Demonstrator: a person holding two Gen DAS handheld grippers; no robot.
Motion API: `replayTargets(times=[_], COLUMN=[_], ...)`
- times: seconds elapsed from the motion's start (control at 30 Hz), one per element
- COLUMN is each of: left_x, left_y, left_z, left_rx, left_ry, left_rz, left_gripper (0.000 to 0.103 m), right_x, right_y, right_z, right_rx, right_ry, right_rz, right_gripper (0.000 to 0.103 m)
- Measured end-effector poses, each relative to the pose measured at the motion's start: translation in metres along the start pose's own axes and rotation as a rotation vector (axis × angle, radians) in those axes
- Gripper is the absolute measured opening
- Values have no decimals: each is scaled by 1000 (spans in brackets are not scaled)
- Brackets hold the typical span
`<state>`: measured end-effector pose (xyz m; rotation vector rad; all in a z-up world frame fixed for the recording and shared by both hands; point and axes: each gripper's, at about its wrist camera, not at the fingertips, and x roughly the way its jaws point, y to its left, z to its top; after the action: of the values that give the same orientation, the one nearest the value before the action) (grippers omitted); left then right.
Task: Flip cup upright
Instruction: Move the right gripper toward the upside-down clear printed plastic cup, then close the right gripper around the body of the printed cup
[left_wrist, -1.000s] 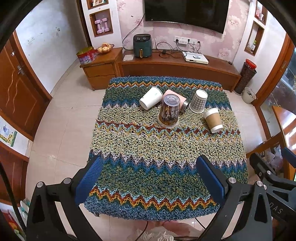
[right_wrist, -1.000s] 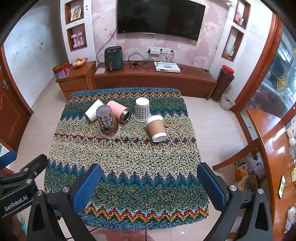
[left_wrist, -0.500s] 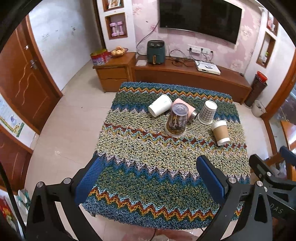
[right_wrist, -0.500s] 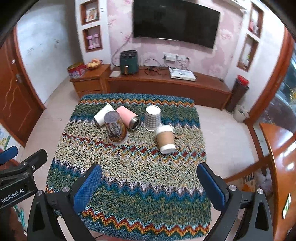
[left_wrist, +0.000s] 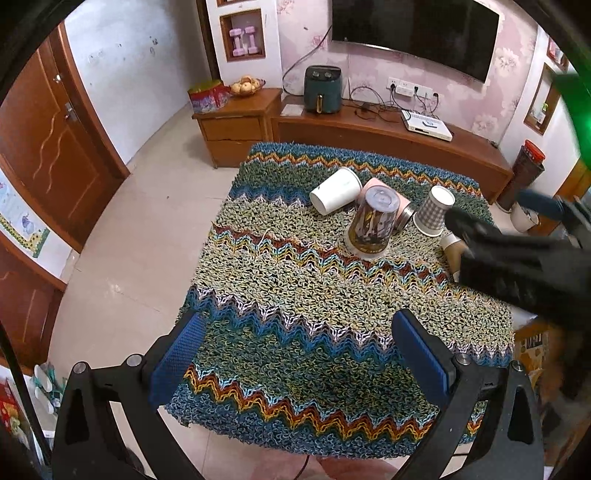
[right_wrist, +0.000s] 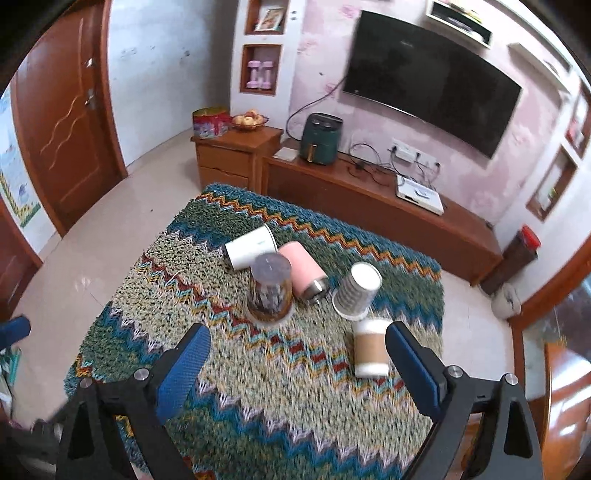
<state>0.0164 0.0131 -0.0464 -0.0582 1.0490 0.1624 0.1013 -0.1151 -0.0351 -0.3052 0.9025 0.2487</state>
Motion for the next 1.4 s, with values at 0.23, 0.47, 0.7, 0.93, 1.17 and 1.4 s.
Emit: replayTargets(times=[0.23, 0.47, 0.7, 0.93, 1.17, 1.4], left_x=[31, 59, 88, 110, 122, 131], left_y=[17, 32, 51, 67, 75, 82], left_z=[17, 37, 50, 58, 65, 72], left_rx=[33, 82, 105, 122, 125, 111], left_ry=[48, 89, 124, 159, 174, 186], left_rz=[-25, -47, -62, -76, -97, -105], left_gripper=[101, 101, 101, 101, 101, 101], right_x=[67, 119, 156, 181, 210, 233], right_y=[11, 17, 29, 33, 27, 27], right_z=[44, 50, 33, 40, 54, 68], right_rx=[8, 86, 192, 190, 124, 96], right_ry=[103, 151, 160, 212, 370, 494], right_rz=[17, -12, -44, -136, -92, -34], right_gripper=[96, 96, 96, 96, 96, 90])
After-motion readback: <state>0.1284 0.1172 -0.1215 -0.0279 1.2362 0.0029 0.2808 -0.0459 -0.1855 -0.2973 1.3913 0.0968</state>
